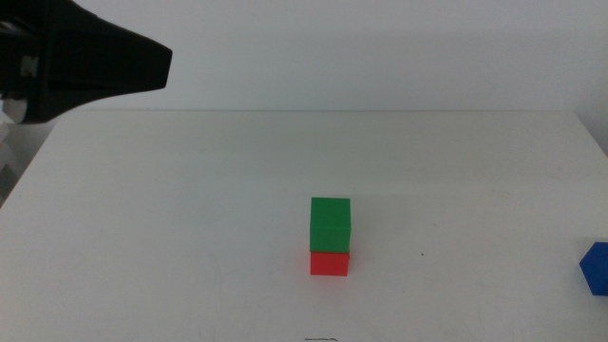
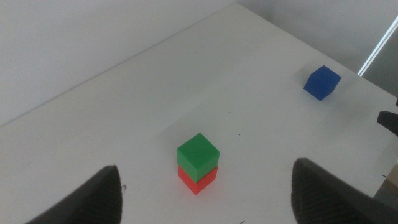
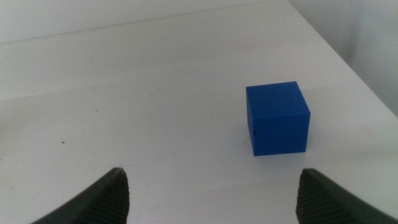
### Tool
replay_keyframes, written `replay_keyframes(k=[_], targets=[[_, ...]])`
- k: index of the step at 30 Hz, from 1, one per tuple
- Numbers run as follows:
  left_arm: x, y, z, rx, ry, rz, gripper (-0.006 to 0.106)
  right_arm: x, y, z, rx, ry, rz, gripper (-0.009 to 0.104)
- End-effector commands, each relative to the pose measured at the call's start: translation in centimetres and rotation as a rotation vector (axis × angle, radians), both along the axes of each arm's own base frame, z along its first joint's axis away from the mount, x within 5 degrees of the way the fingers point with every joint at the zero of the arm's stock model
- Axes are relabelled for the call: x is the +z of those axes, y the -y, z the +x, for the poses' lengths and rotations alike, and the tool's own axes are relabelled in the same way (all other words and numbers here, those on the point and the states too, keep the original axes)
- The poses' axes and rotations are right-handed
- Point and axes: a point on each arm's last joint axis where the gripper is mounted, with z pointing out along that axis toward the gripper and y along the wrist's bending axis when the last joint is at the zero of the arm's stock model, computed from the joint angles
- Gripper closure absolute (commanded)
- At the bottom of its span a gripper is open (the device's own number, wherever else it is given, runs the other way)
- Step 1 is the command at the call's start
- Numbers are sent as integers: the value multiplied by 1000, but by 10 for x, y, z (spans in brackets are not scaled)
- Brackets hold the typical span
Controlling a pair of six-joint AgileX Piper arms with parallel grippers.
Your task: Stack red cubes first, then green, then blue cubes in a specific spot.
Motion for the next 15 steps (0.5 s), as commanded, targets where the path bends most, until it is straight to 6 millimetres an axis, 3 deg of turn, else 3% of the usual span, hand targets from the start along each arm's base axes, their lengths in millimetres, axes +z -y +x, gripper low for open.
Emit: replay_keyframes(k=[1, 3, 6, 9, 15], targets=[[13, 2, -2, 7, 63, -66, 7, 9, -1, 0, 6, 71, 2, 21], [13, 2, -2, 7, 63, -66, 7, 14, -1, 1, 3, 35, 36, 21], [12, 2, -1, 9, 62, -62, 7, 39, -2, 3, -5, -26, 77, 21], [12, 2, 0, 8, 60, -64, 7, 70, -2, 11, -13, -83, 85, 21], [12, 2, 0, 8, 59, -63, 7, 144, -6, 47, -10, -153, 141, 21]])
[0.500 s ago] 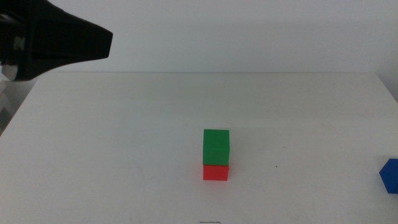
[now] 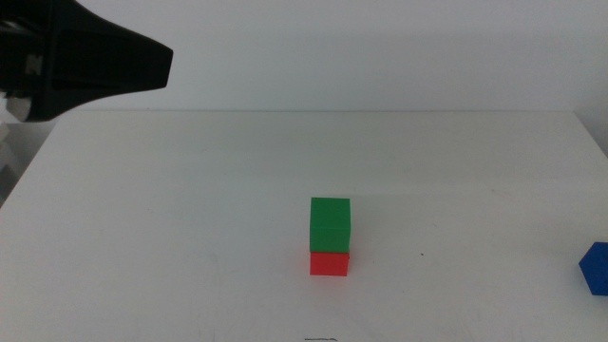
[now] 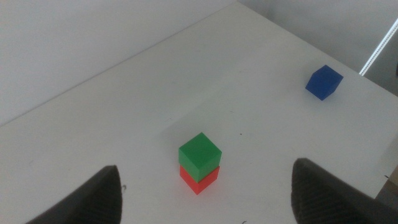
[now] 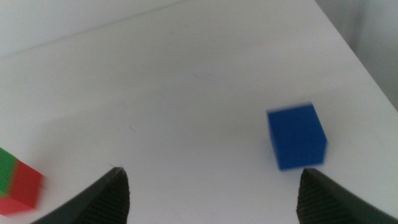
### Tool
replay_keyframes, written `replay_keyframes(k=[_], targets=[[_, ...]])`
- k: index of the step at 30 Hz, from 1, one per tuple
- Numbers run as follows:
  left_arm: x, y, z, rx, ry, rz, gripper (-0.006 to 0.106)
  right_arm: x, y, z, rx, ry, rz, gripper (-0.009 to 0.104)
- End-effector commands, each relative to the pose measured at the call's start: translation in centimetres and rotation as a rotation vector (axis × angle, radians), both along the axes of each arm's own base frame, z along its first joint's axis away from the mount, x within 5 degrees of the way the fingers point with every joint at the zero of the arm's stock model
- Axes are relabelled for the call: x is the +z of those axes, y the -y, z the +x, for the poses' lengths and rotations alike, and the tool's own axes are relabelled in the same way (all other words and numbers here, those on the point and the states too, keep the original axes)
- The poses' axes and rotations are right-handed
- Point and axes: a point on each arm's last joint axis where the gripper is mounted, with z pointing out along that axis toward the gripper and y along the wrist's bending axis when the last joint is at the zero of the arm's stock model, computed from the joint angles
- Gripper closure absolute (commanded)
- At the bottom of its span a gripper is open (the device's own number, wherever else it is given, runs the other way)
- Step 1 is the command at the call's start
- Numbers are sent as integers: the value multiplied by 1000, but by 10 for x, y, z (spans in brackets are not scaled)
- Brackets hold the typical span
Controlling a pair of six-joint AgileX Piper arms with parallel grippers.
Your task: Stack red cubes first, then green, then blue cubes in a specific spot.
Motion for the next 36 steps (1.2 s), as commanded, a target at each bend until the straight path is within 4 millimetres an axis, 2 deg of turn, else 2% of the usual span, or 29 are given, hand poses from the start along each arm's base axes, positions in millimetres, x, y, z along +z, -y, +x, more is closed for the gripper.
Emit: replay_keyframes(k=[1, 3, 5, 8, 12, 15, 19, 24, 31, 36], targets=[[13, 2, -2, 6, 62, -65, 7, 43, -2, 19, 4, 37, 27, 21], [13, 2, -2, 6, 62, -65, 7, 64, -4, 32, 12, -1, 50, 21], [13, 2, -2, 6, 62, -65, 7, 79, -5, 43, 39, -79, -1, 21], [13, 2, -2, 6, 62, -65, 7, 94, -5, 61, 94, -293, -80, 21], [13, 2, -2, 6, 62, -65, 7, 102, -1, 88, 79, -533, -128, 21], [13, 2, -2, 6, 62, -65, 7, 102, 3, 110, 55, -571, -176, 21], [13, 2, -2, 6, 62, -65, 7, 93, 3, 131, 53, -600, -191, 21], [13, 2, -2, 6, 62, -65, 7, 86, 3, 139, 56, -631, -192, 21], [13, 2, -2, 6, 62, -65, 7, 86, -1, 139, 74, -628, -151, 21], [13, 2, -2, 6, 62, -65, 7, 81, 9, 143, 35, -657, -121, 21]])
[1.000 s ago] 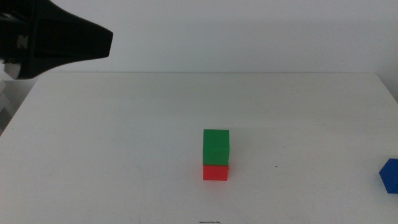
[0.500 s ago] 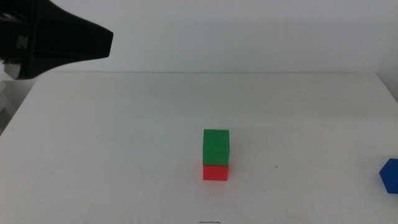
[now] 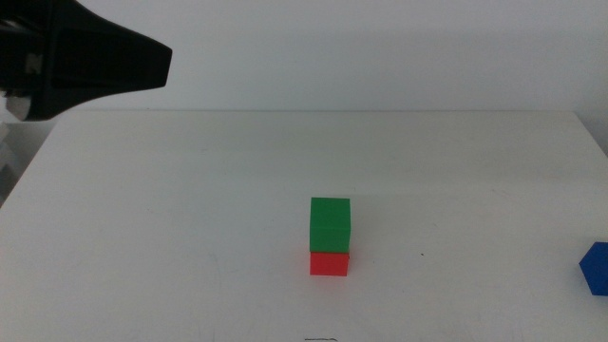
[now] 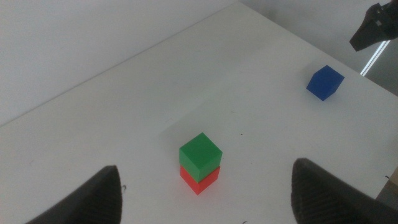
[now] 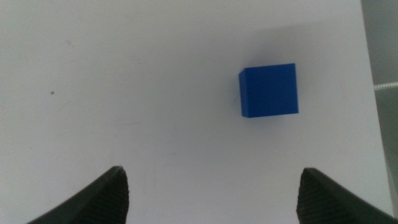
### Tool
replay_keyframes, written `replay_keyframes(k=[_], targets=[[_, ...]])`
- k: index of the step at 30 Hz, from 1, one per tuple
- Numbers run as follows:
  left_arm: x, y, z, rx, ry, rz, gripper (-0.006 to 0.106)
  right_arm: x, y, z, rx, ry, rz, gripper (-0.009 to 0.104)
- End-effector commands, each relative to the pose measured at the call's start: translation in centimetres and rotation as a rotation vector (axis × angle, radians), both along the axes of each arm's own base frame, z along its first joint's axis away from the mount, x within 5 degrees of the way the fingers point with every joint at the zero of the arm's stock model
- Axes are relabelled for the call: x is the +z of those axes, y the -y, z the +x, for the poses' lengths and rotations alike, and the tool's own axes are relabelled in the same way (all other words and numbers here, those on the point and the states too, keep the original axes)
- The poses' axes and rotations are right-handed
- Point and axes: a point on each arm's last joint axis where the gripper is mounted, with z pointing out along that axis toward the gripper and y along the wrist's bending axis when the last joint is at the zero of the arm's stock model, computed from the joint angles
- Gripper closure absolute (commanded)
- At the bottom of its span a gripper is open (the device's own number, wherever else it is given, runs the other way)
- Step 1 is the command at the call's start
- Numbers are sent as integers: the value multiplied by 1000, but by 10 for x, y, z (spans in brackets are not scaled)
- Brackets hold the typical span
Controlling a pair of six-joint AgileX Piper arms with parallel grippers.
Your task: Stack red cubes first, then green, then blue cubes in a specific spot.
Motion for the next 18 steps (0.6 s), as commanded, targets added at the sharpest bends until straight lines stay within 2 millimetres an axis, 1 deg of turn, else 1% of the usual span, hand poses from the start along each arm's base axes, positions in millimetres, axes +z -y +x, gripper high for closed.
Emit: replay_keyframes(k=[1, 5, 8, 10, 15, 18], targets=[[13, 2, -3, 5, 64, -66, 7, 9, 10, -2, -31, 8, -14, 21], [13, 2, -3, 5, 64, -66, 7, -3, 29, 12, -99, -11, -24, 21], [13, 2, -3, 5, 64, -66, 7, -17, 43, 27, -109, -32, -36, 21], [13, 2, -3, 5, 64, -66, 7, -30, 51, 37, -91, -75, -47, 21], [13, 2, -3, 5, 64, -66, 7, -57, 64, 59, -93, -123, -46, 21], [13, 2, -3, 5, 64, -66, 7, -68, 66, 66, -82, -144, -46, 21]])
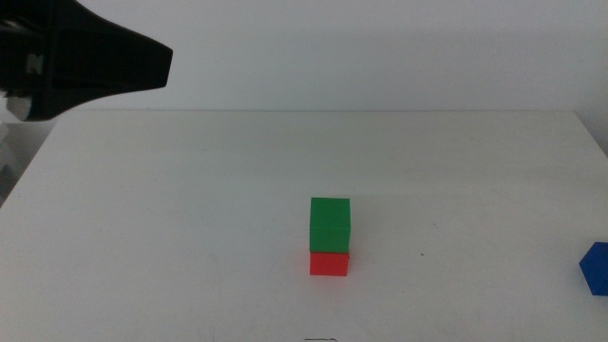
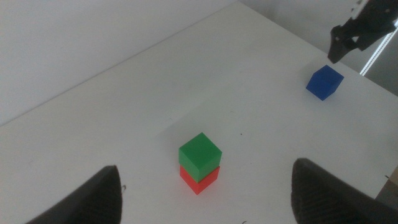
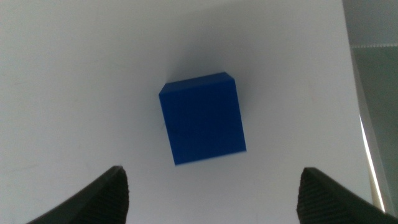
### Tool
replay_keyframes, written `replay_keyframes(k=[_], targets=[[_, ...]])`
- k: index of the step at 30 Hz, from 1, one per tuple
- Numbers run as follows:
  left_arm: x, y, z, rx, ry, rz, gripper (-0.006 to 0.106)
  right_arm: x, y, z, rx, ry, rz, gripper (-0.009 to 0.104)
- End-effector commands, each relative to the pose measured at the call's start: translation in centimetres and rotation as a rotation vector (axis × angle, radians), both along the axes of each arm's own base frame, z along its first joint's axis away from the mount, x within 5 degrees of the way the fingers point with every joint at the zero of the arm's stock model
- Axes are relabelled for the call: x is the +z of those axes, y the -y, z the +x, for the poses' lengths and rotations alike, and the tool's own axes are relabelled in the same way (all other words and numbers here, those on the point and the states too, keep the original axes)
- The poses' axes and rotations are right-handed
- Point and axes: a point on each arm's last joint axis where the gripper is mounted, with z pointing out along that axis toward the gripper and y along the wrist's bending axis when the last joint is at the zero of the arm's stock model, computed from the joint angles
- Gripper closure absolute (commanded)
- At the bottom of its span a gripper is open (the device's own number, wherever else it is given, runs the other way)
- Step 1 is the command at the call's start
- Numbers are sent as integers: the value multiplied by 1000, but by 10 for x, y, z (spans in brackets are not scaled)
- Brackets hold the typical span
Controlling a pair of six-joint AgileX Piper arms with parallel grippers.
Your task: Stack red cubes first, then green, then blue cubes in a specific spot.
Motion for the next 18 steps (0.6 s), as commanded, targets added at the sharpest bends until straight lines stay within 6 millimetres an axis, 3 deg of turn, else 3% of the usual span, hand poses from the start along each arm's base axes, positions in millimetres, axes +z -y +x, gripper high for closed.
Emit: replay_keyframes(k=[1, 8, 18], targets=[[13, 2, -3, 5, 64, -66, 7, 14, 4, 4, 22, 72, -34, 21], [13, 2, -3, 5, 64, -66, 7, -5, 7, 15, 84, 50, -43, 21], [13, 2, -3, 5, 64, -66, 7, -42, 4, 7, 131, 76, -53, 20]])
